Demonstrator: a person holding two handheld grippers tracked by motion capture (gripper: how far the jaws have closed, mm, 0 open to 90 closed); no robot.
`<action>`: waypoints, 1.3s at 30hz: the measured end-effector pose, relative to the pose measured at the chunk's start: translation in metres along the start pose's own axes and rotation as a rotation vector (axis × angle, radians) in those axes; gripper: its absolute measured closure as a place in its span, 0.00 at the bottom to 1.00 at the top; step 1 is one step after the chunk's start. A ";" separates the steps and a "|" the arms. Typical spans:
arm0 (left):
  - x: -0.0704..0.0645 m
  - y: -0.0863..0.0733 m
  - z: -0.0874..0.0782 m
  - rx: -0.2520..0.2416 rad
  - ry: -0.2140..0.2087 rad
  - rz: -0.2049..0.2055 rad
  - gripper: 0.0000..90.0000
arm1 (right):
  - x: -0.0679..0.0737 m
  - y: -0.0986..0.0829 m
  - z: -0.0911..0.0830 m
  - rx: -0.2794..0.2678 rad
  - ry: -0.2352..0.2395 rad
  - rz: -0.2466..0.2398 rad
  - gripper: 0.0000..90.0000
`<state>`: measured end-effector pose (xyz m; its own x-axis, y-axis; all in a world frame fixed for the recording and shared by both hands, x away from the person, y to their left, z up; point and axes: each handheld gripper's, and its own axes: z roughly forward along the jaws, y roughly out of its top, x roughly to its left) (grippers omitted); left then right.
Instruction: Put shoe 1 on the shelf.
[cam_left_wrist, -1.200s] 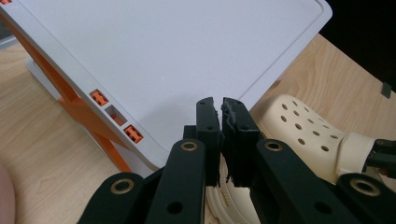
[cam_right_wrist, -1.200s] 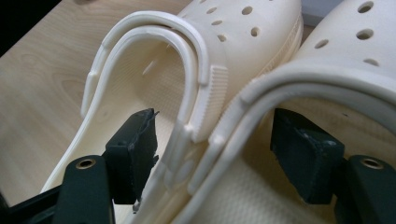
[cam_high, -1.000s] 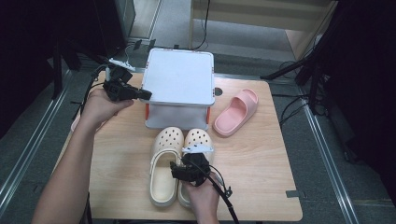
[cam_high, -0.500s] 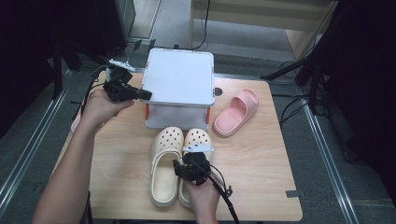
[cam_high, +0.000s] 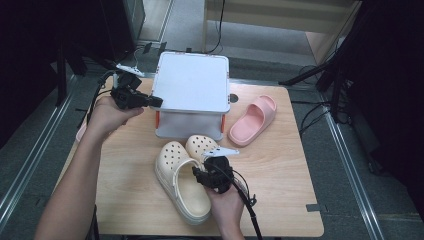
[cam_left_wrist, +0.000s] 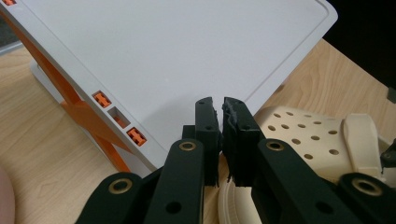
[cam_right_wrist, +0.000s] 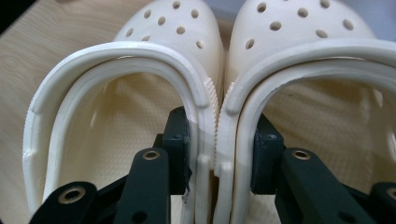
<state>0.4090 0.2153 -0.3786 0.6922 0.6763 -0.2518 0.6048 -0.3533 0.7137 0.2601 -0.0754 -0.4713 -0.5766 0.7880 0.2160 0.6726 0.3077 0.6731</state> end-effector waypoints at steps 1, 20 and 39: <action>0.000 0.000 0.000 0.000 0.000 0.000 0.94 | 0.001 0.004 -0.002 0.004 0.003 -0.016 0.73; 0.002 -0.001 -0.001 0.000 -0.008 0.000 0.93 | -0.035 0.075 0.042 -0.035 -0.069 -0.036 0.73; 0.002 -0.001 0.000 -0.004 -0.010 -0.001 0.93 | -0.036 0.086 0.074 -0.129 -0.145 0.027 0.73</action>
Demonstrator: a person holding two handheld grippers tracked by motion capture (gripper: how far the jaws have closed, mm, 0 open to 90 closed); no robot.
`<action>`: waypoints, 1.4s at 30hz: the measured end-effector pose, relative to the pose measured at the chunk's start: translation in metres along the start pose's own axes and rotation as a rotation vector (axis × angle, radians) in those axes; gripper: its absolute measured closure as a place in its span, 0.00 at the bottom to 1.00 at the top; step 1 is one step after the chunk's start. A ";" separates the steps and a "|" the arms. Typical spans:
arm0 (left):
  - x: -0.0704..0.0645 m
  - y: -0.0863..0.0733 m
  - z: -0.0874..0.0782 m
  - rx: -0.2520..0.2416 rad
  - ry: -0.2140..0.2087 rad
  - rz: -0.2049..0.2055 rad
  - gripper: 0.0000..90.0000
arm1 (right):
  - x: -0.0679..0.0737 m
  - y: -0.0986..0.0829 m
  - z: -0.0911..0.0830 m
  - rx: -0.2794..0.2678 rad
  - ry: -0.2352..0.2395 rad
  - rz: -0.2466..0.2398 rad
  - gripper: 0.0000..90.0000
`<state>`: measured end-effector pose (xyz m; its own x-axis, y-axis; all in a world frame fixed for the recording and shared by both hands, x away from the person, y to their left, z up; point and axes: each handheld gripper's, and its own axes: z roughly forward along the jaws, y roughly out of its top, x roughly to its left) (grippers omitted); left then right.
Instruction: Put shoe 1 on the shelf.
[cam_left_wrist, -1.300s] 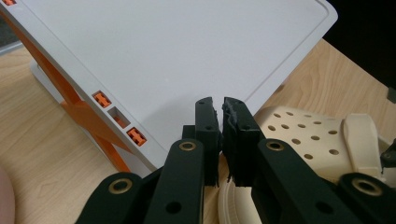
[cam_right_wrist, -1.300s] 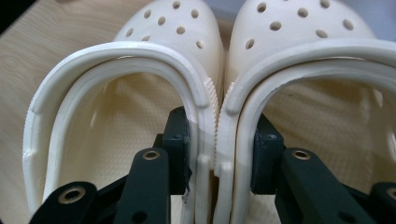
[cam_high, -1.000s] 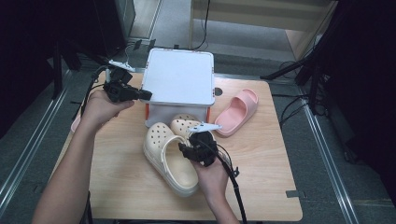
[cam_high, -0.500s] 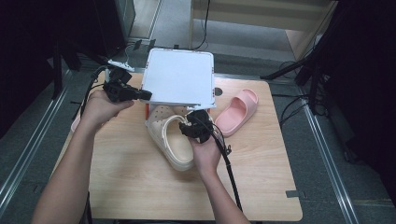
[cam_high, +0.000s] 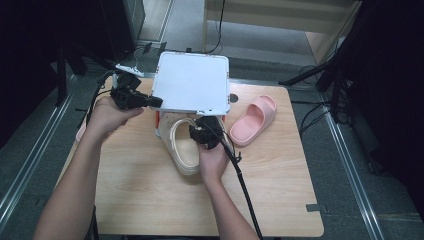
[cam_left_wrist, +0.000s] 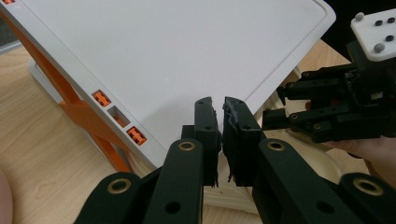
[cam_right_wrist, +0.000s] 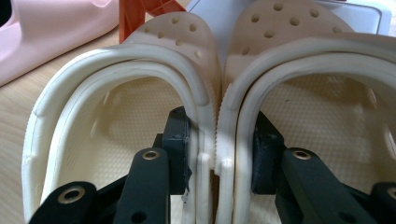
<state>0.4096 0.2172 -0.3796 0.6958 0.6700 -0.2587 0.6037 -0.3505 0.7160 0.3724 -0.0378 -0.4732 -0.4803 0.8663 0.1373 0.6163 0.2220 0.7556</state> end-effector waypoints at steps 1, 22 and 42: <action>0.000 0.000 0.000 -0.001 0.000 -0.001 0.93 | 0.000 -0.001 0.002 -0.001 -0.002 0.004 0.73; 0.000 -0.002 0.000 -0.007 -0.001 -0.007 0.93 | -0.007 -0.013 -0.008 -0.016 0.076 0.045 0.56; -0.002 -0.002 0.000 -0.007 0.012 -0.008 0.93 | 0.001 -0.056 -0.079 0.012 0.213 -0.089 0.99</action>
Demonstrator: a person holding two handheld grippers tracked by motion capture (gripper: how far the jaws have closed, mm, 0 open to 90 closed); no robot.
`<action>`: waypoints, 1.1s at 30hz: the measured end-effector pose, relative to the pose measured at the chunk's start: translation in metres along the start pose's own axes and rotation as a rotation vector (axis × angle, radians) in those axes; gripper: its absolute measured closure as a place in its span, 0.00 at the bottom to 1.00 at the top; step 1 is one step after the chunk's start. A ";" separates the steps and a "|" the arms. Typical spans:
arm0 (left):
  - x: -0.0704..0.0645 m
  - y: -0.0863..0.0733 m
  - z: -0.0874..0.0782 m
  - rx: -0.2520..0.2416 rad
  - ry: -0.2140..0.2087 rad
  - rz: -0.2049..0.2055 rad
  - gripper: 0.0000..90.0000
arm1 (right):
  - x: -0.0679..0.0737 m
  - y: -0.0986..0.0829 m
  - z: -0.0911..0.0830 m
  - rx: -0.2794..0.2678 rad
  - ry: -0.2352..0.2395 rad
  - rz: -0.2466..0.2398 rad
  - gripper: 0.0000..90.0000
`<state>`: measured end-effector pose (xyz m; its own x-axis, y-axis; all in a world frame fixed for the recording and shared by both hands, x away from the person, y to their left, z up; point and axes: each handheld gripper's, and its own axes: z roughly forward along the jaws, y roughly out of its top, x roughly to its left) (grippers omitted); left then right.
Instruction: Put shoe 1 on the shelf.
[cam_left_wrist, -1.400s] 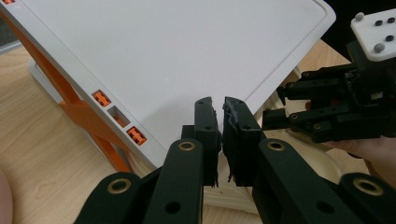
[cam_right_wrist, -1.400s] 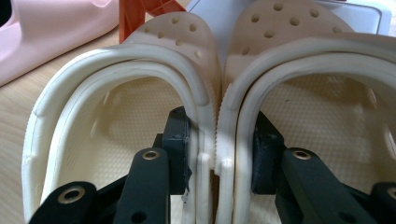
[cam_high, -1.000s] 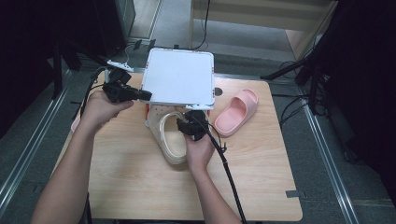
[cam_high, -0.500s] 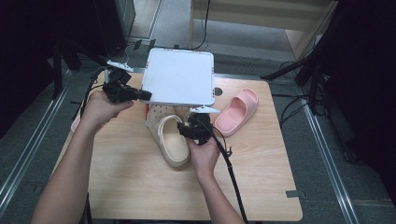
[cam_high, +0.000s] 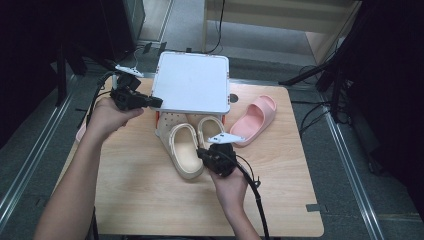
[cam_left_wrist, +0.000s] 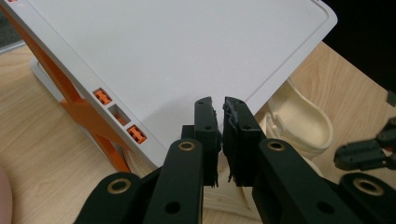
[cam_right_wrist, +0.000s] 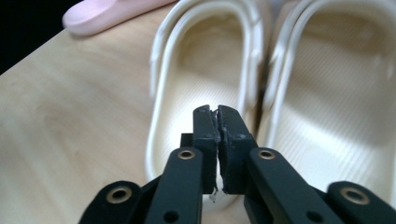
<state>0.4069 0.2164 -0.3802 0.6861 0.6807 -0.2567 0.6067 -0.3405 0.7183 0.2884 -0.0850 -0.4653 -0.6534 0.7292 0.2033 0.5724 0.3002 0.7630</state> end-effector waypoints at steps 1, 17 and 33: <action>0.000 0.000 0.000 -0.001 -0.002 -0.005 0.93 | 0.003 -0.010 -0.002 0.011 0.018 0.002 1.00; -0.001 0.000 0.000 0.002 0.003 -0.010 0.93 | 0.015 -0.055 0.012 0.101 0.081 -0.044 1.00; -0.002 0.000 0.001 -0.002 0.007 0.002 0.99 | 0.033 -0.037 0.037 0.119 0.036 -0.122 1.00</action>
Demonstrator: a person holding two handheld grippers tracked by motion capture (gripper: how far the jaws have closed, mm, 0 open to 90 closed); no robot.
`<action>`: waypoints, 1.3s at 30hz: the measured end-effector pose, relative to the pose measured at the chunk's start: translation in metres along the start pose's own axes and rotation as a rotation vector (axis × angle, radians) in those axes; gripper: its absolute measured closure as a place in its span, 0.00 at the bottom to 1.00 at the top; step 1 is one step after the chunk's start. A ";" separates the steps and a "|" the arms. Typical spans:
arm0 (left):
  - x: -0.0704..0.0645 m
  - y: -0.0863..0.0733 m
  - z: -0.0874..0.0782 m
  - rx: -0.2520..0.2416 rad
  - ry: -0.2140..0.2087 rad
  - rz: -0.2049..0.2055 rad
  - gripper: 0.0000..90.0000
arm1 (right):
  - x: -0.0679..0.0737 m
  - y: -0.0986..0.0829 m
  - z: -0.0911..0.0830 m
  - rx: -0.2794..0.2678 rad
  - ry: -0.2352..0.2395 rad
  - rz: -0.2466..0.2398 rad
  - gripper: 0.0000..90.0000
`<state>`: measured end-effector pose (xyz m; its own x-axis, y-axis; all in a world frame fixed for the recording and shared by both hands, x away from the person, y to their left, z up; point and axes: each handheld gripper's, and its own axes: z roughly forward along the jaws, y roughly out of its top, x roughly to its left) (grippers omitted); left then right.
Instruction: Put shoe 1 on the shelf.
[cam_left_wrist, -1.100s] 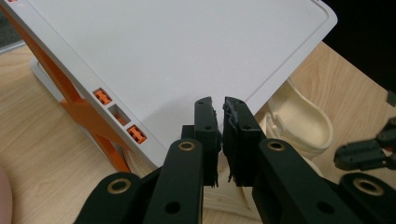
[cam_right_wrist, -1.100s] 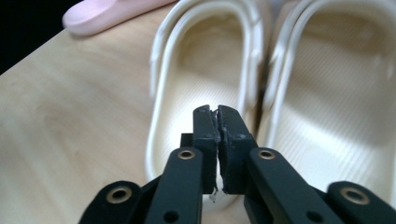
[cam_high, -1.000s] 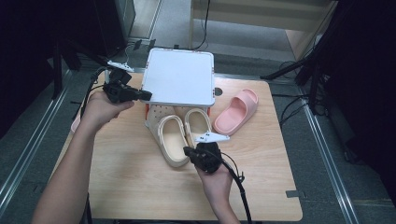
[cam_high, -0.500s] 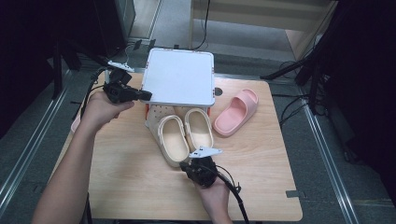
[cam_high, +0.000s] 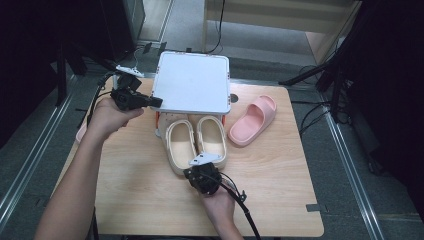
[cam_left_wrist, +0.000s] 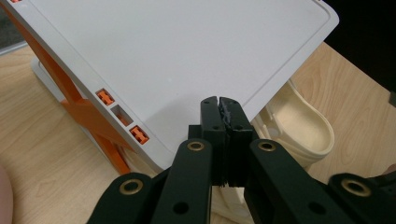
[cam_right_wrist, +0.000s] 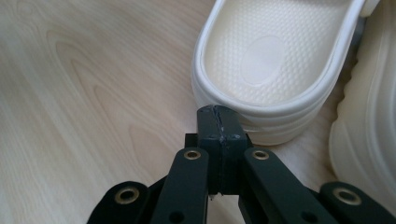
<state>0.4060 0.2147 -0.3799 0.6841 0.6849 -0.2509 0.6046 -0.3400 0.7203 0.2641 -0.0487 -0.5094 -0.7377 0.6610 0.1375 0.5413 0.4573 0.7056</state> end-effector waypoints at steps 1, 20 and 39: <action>0.000 0.000 0.000 0.000 0.000 0.000 0.99 | 0.000 0.000 0.000 0.000 0.000 0.000 1.00; 0.000 0.000 0.000 -0.001 0.002 -0.003 0.99 | -0.018 0.074 0.063 -0.072 -0.083 0.142 1.00; 0.002 -0.001 -0.001 -0.007 -0.005 -0.016 0.99 | -0.026 0.071 0.045 -0.100 -0.030 0.160 1.00</action>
<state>0.4064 0.2167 -0.3807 0.6765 0.6869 -0.2655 0.6124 -0.3244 0.7210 0.3401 -0.0067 -0.4940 -0.6323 0.7385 0.2340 0.6069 0.2845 0.7421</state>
